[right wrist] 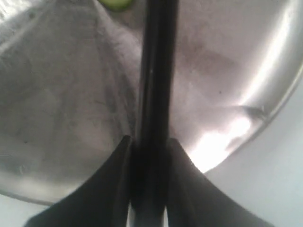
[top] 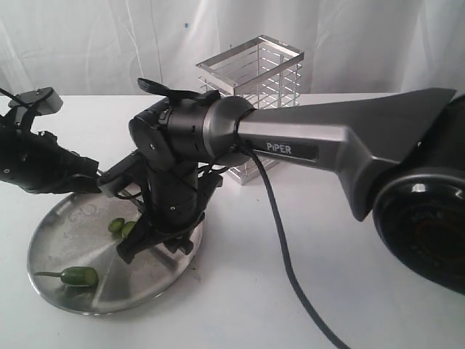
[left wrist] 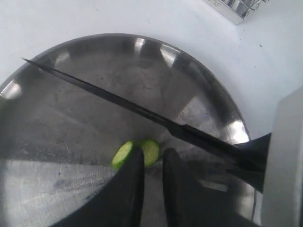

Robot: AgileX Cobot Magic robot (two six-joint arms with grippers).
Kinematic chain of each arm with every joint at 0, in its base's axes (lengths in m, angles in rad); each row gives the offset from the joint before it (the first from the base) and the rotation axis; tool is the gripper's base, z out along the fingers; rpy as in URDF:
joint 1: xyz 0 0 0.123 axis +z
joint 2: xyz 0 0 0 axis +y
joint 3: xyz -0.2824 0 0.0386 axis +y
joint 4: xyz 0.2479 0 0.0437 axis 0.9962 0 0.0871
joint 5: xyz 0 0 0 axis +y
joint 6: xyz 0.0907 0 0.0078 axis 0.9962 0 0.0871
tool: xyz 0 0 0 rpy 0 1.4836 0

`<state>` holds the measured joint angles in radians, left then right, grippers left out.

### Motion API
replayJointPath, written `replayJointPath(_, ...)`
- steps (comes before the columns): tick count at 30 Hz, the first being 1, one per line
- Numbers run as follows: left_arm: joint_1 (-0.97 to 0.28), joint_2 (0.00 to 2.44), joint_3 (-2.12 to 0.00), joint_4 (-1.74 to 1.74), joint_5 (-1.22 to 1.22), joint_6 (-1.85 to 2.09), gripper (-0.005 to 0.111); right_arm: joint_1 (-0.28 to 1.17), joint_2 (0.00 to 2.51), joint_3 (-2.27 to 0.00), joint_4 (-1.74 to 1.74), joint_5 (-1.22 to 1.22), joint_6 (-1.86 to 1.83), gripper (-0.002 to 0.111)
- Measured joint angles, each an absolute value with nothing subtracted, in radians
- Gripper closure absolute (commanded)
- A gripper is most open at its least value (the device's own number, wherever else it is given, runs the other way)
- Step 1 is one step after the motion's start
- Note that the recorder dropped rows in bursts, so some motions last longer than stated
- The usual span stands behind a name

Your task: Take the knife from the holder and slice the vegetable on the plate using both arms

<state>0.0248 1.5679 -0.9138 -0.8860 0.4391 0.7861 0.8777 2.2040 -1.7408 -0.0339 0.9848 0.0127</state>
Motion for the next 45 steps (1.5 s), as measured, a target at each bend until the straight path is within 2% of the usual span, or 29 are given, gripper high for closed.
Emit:
replayJointPath(3,0.025,1.568,-0.914,-0.891,0.448,0.784,0.084,0.871,2.218,-1.757,0.025,0.961,-0.019,0.108)
replayJointPath(5,0.025,1.568,-0.914,-0.891,0.457,0.784,0.084,0.871,2.234,-1.773,0.05,0.961,-0.03,0.103)
replayJointPath(8,0.025,1.558,-0.914,-0.891,0.471,0.781,0.084,0.871,2.26,-1.793,0.063,0.963,-0.037,0.088)
replayJointPath(12,0.025,1.508,-0.914,-0.888,0.48,0.777,0.084,0.869,2.279,-1.801,0.075,0.961,-0.037,0.062)
replayJointPath(15,0.025,1.454,-0.914,-0.879,0.48,0.763,0.084,0.869,2.277,-1.802,0.077,0.94,-0.037,0.053)
replayJointPath(20,0.025,1.338,-0.914,-0.861,0.478,0.72,0.084,0.869,2.22,-1.802,0.077,0.886,-0.037,0.056)
replayJointPath(22,0.027,1.239,-0.914,-0.844,0.479,0.676,0.086,0.869,2.163,-1.799,0.075,0.873,-0.037,0.073)
replayJointPath(23,0.031,1.202,-0.914,-0.838,0.482,0.657,0.089,0.869,2.14,-1.792,0.075,0.86,-0.039,0.09)
replayJointPath(25,0.035,1.086,-0.893,-0.805,0.48,0.611,0.097,0.869,2.065,-1.752,0.074,0.789,-0.026,0.108)
replayJointPath(28,0.035,0.85,-0.781,-0.778,0.48,0.532,0.107,0.878,1.897,-1.6,0.074,0.626,0.017,0.108)
replayJointPath(35,0.035,0.279,-0.565,-0.763,0.533,0.453,0.107,1.047,1.436,-1.066,0.115,0.205,0.065,0.108)
replayJointPath(39,0.035,0.134,-0.556,-0.761,0.679,0.449,0.107,1.129,1.232,-0.867,0.127,0.052,0.096,0.108)
replayJointPath(45,0.035,0.102,-0.553,-0.758,0.754,0.449,0.107,1.137,1.138,-0.839,0.137,0.119,0.111,0.108)
